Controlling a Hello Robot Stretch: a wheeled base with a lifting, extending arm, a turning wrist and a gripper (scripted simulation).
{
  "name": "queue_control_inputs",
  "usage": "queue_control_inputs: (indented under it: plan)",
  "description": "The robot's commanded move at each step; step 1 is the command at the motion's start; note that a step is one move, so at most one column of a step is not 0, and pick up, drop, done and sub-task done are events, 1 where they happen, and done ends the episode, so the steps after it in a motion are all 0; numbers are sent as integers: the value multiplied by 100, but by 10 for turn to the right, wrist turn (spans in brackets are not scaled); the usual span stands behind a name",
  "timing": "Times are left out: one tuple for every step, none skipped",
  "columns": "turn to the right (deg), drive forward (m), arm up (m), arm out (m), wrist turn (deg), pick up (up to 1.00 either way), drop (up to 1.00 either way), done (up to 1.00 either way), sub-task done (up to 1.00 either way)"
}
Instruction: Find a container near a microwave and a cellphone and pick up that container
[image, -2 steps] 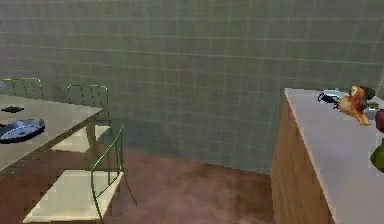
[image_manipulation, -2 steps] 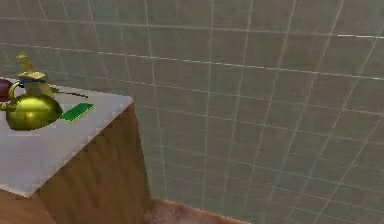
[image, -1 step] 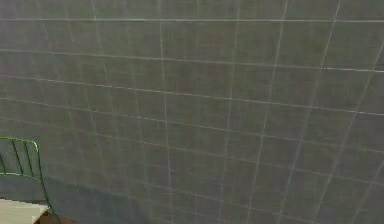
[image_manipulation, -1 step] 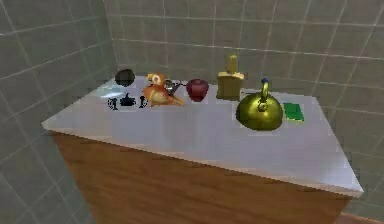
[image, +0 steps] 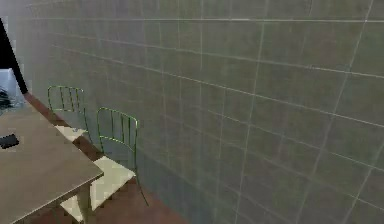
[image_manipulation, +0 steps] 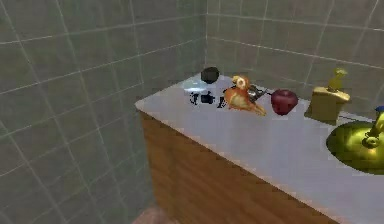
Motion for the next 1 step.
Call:
queue_control_inputs:
  plan:
    - [0,45,0,0,0,0,0,0,0]
